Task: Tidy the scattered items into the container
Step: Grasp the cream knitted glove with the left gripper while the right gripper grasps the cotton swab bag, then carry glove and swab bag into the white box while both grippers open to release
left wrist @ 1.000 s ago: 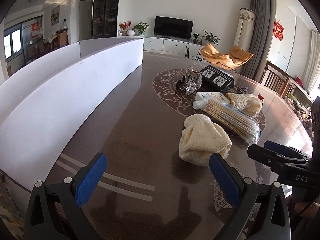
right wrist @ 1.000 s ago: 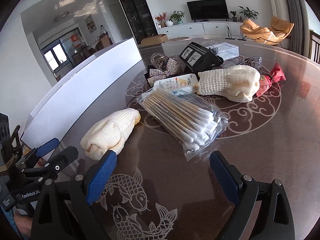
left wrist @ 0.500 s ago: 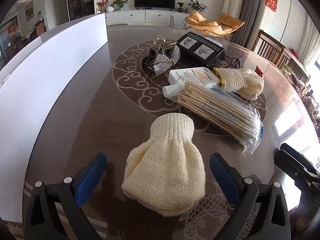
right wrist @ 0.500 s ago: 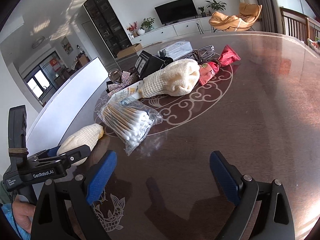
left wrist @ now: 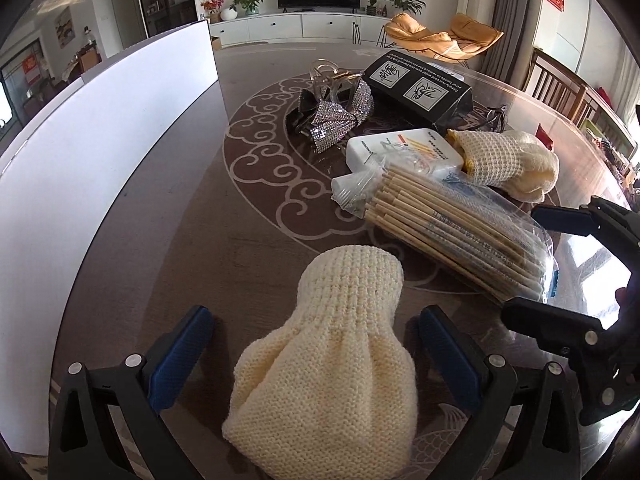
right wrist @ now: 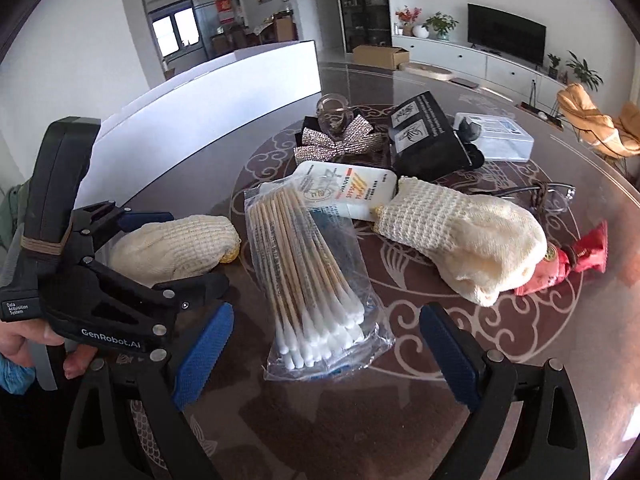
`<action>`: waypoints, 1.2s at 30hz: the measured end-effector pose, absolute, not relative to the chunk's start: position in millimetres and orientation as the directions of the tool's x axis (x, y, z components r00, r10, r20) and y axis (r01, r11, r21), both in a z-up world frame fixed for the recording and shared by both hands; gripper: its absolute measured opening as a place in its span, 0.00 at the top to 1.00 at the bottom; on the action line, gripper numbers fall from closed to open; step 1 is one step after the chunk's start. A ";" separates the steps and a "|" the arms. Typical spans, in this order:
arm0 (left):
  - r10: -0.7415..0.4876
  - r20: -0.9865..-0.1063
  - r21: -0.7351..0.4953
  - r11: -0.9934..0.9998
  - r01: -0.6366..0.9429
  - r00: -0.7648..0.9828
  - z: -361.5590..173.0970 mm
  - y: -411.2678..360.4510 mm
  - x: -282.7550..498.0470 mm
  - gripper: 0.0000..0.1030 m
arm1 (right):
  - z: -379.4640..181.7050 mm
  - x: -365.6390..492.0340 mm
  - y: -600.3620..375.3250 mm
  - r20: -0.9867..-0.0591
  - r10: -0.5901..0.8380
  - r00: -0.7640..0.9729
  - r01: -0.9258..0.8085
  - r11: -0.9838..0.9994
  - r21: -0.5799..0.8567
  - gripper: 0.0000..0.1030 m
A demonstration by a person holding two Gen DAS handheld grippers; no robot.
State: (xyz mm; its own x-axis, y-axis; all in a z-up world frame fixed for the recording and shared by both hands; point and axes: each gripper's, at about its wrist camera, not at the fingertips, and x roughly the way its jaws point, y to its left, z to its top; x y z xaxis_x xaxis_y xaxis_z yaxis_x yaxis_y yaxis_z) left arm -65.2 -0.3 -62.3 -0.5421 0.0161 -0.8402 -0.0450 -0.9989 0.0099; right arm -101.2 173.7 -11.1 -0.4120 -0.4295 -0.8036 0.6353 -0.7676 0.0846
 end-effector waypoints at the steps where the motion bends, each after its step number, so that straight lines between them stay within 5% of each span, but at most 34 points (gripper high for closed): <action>1: 0.023 -0.841 0.009 -0.998 -0.056 -0.541 -62.3 -1.2 -65.7 0.00 | -16.0 -106.8 165.6 -0.820 -0.415 -0.394 0.657 -0.751 0.064 0.08; 5: 0.030 -0.842 0.009 -0.998 -0.069 -0.539 -60.5 -13.6 -69.5 0.02 | -22.0 -124.1 150.0 -0.840 -0.396 -0.370 0.685 -0.728 0.041 0.07; 7: 0.046 -0.814 0.012 -0.995 -0.096 -0.579 -56.4 -16.7 -65.4 0.34 | -19.8 -130.1 151.9 -0.843 -0.402 -0.358 0.664 -0.744 0.073 0.10; 8: 0.052 -0.805 0.014 -0.994 -0.107 -0.590 -54.5 -17.6 -64.3 0.42 | -18.8 -131.0 154.5 -0.843 -0.401 -0.359 0.650 -0.755 0.082 0.12; 9: 0.059 -0.802 0.012 -0.993 -0.115 -0.595 -52.9 -18.2 -63.3 0.55 | -17.2 -130.3 158.0 -0.842 -0.390 -0.373 0.634 -0.770 0.076 0.24; 10: 0.066 -0.800 0.009 -0.992 -0.122 -0.596 -52.2 -18.3 -62.3 0.58 | -15.0 -128.0 162.2 -0.840 -0.375 -0.392 0.615 -0.786 0.064 0.44; 12: 0.080 -0.792 0.003 -0.991 -0.135 -0.605 -51.0 -17.8 -56.8 0.61 | -11.7 -120.8 175.3 -0.837 -0.372 -0.401 0.574 -0.814 0.087 0.54; 16: 0.136 -0.775 -0.023 -0.982 -0.188 -0.617 -50.2 -10.3 -43.3 0.61 | -8.9 -85.3 214.8 -0.816 -0.321 -0.481 0.460 -0.885 0.077 0.57; 21: 0.105 -0.780 0.005 -0.985 -0.174 -0.617 -52.3 -0.5 -54.7 0.53 | -10.5 -54.7 247.8 -0.793 -0.263 -0.550 0.335 -0.939 0.079 0.55; 23: 0.087 -0.787 0.012 -0.988 -0.156 -0.611 -52.8 -0.2 -60.5 0.41 | -10.6 -56.4 247.2 -0.793 -0.256 -0.553 0.327 -0.942 0.076 0.51; 25: 0.069 -0.801 0.008 -0.992 -0.126 -0.595 -54.5 -4.8 -63.2 0.15 | -11.3 -62.9 240.1 -0.799 -0.238 -0.552 0.330 -0.942 0.052 0.44; 27: 0.054 -0.824 0.005 -0.995 -0.103 -0.564 -58.5 -9.7 -67.0 0.00 | -13.7 -64.2 232.2 -0.809 -0.203 -0.552 0.348 -0.938 -0.002 0.38; 36: 0.032 -0.828 0.009 -0.997 -0.071 -0.560 -61.2 -10.5 -64.9 0.00 | -21.6 -69.5 239.3 -0.813 -0.162 -0.559 0.280 -0.960 -0.002 0.13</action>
State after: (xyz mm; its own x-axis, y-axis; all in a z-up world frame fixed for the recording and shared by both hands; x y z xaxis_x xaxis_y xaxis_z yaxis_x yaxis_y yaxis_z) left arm -64.9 -10.5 -61.2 -0.5596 0.0319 -0.8282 -0.0706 -0.9975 0.0092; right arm -69.5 239.3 -21.6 -0.5591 -0.1615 -0.8132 0.2803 -0.9599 -0.0020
